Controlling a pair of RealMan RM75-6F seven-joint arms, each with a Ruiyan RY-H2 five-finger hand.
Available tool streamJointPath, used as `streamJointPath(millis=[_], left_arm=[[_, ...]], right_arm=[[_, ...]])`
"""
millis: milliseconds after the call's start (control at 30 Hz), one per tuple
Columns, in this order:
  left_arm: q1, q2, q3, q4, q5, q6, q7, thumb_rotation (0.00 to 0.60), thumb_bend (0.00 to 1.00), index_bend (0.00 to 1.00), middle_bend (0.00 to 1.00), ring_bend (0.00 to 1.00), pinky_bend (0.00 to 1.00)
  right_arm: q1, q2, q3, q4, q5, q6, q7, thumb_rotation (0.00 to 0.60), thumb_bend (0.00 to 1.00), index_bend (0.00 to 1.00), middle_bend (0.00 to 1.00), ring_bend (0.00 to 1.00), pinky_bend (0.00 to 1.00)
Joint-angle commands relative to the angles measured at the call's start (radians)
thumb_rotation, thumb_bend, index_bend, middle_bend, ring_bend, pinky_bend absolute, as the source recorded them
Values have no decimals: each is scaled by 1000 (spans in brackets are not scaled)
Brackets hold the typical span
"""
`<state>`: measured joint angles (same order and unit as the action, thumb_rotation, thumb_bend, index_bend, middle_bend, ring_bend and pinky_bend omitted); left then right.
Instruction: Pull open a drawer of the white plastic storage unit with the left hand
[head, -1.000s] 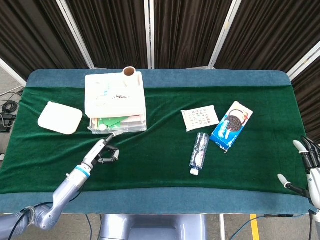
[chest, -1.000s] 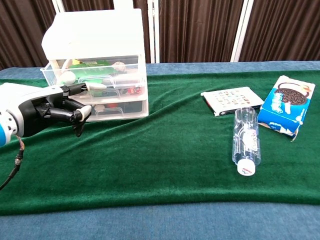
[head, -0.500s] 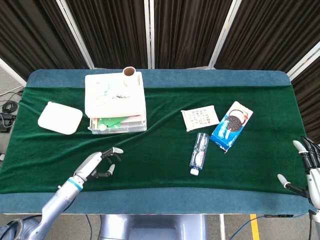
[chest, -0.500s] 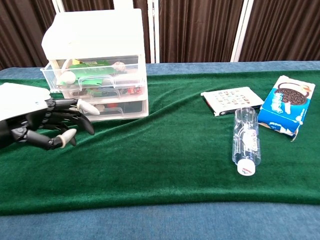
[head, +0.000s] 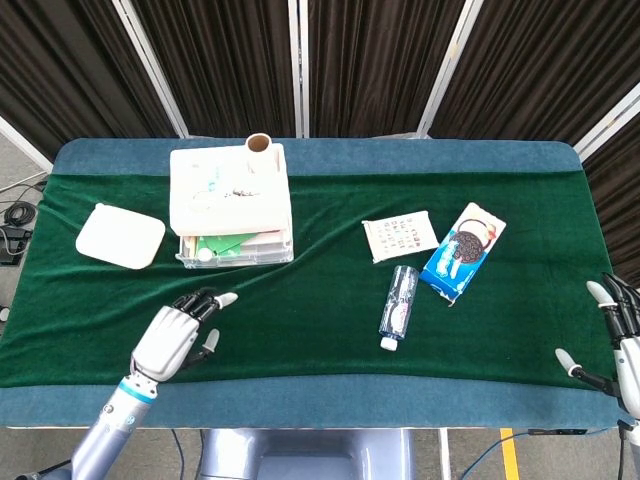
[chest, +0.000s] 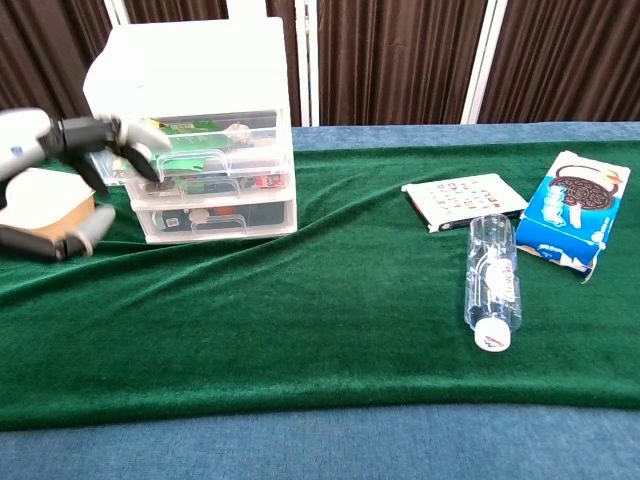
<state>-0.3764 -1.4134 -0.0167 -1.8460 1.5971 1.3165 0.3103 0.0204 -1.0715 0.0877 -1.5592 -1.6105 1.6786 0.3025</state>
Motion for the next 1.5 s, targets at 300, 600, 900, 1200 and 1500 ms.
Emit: streamJointPath(millis=[300, 600, 900, 1200, 1500], left_arm=[[-19, -57, -157, -125, -116, 41, 424, 600, 594, 94, 163, 72, 218], [-72, -104, -214, -102, -249, 2, 499, 600, 594, 108, 163, 72, 218], [-127, -137, -251, -39, -357, -26, 538, 600, 594, 112, 164, 72, 218], [-162, -149, -243, 1, -414, -46, 528, 600, 593, 114, 169, 72, 218], [-184, -157, -222, 12, -439, -41, 529, 600, 593, 116, 176, 72, 218]], right_arm=[[1, 0, -1, 0, -3, 0, 1, 600, 92, 85, 0, 0, 0], [0, 1, -1, 1, -3, 1, 4, 600, 92, 84, 0, 0, 0], [1, 1, -1, 3, -3, -2, 7, 600, 92, 84, 0, 0, 0], [3, -1, -2, 4, -3, -4, 4, 600, 92, 84, 0, 0, 0], [3, 0, -2, 5, -2, -4, 7, 600, 92, 85, 0, 0, 0]])
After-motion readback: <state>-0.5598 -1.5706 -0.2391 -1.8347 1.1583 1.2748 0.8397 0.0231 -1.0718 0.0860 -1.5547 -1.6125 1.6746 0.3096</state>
